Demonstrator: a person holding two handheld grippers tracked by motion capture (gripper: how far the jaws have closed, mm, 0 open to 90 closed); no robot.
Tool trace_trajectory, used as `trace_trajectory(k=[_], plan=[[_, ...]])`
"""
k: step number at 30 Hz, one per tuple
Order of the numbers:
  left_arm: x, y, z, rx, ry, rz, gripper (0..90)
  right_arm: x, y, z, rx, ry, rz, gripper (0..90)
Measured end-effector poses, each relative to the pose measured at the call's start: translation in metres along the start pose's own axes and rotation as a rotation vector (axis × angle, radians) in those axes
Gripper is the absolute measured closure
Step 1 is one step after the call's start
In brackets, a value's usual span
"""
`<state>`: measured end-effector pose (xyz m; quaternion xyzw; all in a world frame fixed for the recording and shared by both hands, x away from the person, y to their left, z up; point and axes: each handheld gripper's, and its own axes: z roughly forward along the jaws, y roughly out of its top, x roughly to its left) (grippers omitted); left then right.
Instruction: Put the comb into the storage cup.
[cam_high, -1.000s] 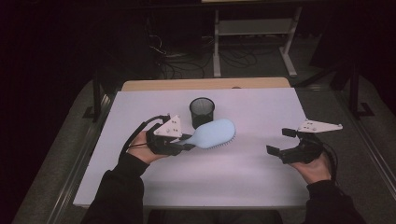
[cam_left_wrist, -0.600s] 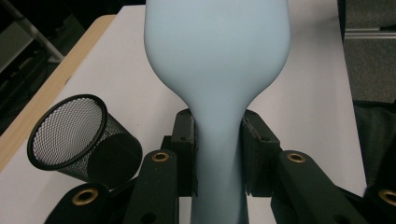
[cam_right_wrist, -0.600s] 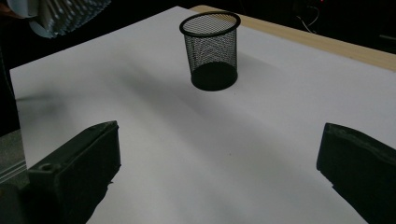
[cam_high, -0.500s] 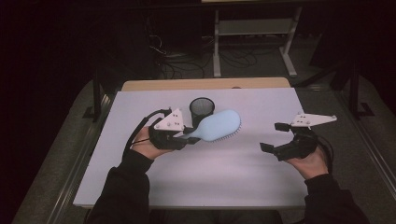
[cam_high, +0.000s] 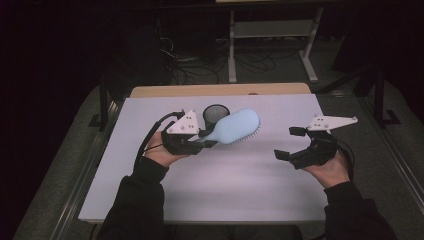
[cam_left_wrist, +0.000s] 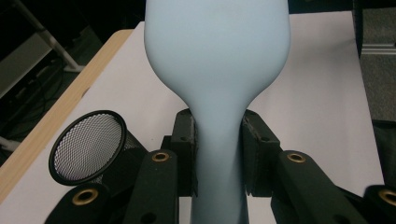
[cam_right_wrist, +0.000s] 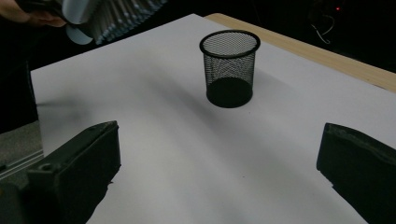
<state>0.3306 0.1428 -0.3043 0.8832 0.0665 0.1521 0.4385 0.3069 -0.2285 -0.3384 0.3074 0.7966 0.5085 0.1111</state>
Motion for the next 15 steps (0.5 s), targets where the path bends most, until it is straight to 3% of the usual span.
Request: trace_trajectory(k=[15], plan=[[0.003, 0.001, 0.003, -0.022, 0.039, -0.006, 70.3, 0.011, 0.025, 0.005, 0.002, 0.035, -0.042, 0.0]])
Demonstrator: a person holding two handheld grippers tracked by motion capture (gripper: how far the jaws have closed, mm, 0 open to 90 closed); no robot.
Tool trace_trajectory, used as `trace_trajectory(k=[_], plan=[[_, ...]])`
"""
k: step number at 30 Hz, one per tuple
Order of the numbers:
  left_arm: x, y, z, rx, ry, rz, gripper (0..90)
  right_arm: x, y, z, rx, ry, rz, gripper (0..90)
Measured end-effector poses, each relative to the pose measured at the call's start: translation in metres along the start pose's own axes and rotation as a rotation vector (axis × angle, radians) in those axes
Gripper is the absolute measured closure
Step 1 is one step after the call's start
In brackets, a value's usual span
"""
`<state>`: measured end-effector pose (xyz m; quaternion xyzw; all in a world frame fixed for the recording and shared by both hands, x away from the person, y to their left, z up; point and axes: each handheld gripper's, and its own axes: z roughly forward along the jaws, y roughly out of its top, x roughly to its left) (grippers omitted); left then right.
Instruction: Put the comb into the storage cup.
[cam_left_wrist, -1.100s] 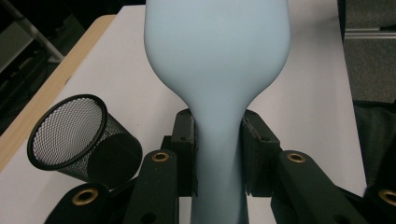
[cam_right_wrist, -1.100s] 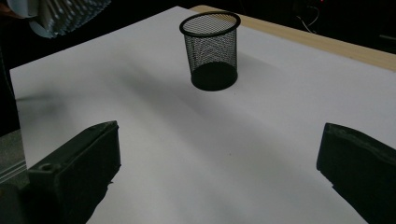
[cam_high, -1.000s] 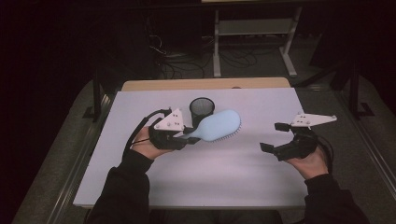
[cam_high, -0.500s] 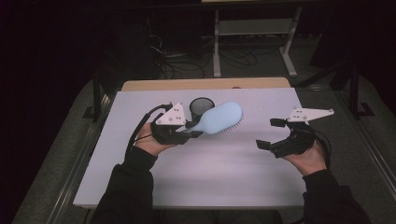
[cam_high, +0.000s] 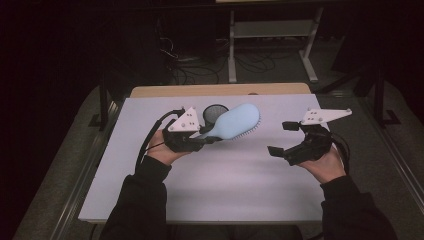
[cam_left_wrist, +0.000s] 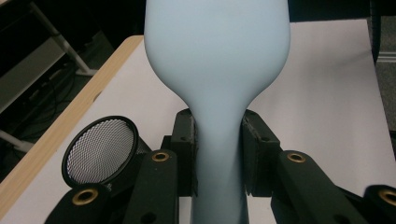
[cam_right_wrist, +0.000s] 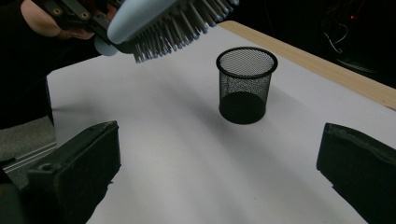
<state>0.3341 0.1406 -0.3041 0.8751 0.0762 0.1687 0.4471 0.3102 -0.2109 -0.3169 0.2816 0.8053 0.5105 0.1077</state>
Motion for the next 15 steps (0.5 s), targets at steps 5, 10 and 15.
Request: trace_trajectory(k=[5, 10, 15], plan=[[0.0, 0.002, 0.003, -0.015, 0.011, -0.005, 70.3, 0.003, 0.009, 0.004, 0.005, 0.018, -0.009, 0.0], [0.001, 0.004, 0.006, -0.019, 0.021, -0.001, 70.2, 0.006, 0.016, 0.009, 0.004, 0.04, -0.009, 0.0], [0.001, 0.005, 0.009, -0.032, 0.019, -0.003, 70.2, 0.008, 0.022, 0.013, 0.012, 0.052, -0.011, 0.0]])
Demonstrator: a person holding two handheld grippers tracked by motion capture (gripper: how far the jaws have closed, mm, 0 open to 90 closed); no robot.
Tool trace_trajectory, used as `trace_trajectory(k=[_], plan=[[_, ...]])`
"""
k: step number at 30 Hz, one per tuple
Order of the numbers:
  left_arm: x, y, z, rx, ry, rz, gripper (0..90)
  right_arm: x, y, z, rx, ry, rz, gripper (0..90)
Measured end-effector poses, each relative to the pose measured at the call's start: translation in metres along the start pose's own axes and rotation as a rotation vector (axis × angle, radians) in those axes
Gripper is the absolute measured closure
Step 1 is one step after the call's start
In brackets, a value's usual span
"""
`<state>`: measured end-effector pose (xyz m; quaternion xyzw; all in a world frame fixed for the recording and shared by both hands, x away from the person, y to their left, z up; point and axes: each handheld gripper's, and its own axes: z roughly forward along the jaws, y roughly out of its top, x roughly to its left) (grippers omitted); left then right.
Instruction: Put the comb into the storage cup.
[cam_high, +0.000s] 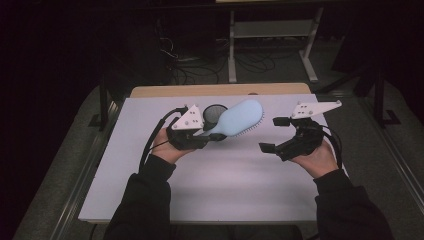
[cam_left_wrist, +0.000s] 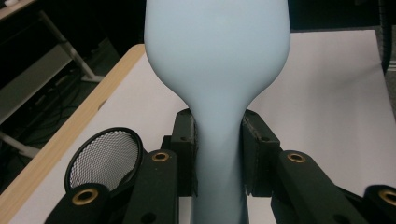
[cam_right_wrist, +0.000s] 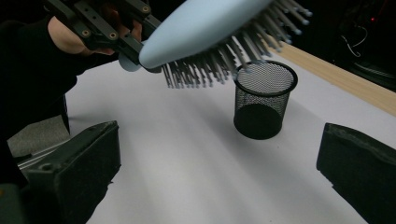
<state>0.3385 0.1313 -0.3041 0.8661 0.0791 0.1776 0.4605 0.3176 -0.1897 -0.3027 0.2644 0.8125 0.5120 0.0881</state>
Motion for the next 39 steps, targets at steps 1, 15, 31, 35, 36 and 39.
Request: trace_trajectory(k=[1, 15, 31, 35, 36, 39], plan=[[0.0, 0.001, 0.001, -0.001, -0.001, 0.001, 70.3, 0.001, 0.001, 0.001, 0.0, 0.003, 0.0, 0.0], [-0.001, 0.006, 0.006, -0.012, 0.019, 0.001, 70.2, 0.001, 0.016, 0.01, -0.017, 0.058, 0.005, 1.3], [-0.005, 0.012, 0.019, -0.018, 0.012, 0.014, 70.1, -0.004, 0.021, 0.013, -0.048, 0.084, 0.039, 2.8], [-0.007, 0.012, 0.023, -0.012, 0.018, 0.01, 70.2, -0.004, 0.021, 0.016, -0.05, 0.081, 0.046, 2.8], [-0.007, 0.011, 0.024, -0.012, 0.021, 0.009, 70.1, -0.005, 0.021, 0.017, -0.057, 0.082, 0.059, 3.4], [-0.009, 0.01, 0.027, -0.006, 0.03, 0.003, 70.2, -0.007, 0.021, 0.019, -0.064, 0.083, 0.079, 4.4]])
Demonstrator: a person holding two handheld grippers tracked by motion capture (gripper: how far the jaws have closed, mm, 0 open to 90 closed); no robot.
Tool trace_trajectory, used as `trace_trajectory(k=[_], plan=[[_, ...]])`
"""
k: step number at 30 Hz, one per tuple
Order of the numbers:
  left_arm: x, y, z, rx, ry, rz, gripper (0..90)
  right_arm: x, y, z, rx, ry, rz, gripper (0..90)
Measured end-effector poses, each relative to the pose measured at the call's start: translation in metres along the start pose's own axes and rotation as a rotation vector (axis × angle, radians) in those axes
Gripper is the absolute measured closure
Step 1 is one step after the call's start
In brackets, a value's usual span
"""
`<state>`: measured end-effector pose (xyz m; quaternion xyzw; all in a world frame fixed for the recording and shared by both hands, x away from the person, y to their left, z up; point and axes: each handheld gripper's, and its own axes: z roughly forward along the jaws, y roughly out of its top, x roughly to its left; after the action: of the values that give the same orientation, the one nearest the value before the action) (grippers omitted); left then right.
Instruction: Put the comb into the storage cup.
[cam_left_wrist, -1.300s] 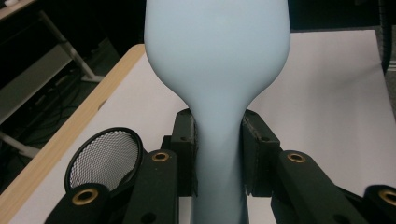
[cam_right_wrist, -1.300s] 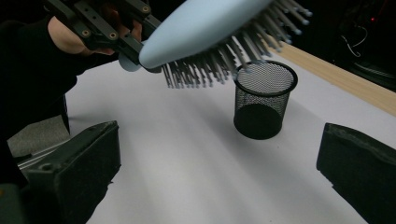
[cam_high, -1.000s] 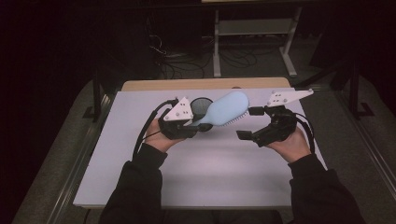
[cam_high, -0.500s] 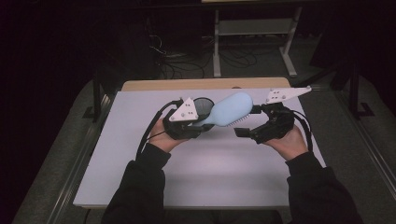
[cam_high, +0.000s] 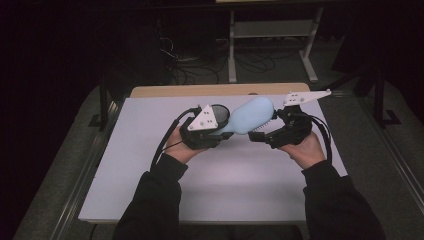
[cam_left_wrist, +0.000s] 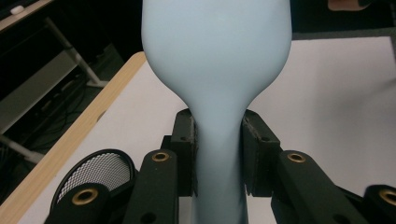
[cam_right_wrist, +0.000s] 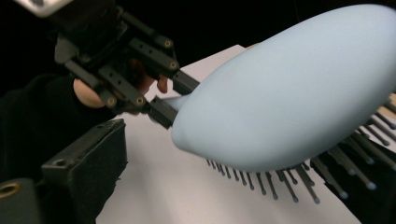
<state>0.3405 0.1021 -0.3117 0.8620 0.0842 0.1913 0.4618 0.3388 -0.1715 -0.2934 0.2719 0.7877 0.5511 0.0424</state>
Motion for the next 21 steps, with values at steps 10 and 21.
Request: trace_trajectory(k=[10, 21], plan=[[-0.006, -0.003, 0.003, 0.017, 0.03, 0.0, 70.2, -0.002, 0.005, -0.003, -0.026, -0.008, 0.064, 19.2], [-0.015, -0.003, 0.011, 0.059, 0.04, 0.039, 70.0, -0.002, 0.02, -0.003, -0.034, -0.071, 0.112, 39.5]])
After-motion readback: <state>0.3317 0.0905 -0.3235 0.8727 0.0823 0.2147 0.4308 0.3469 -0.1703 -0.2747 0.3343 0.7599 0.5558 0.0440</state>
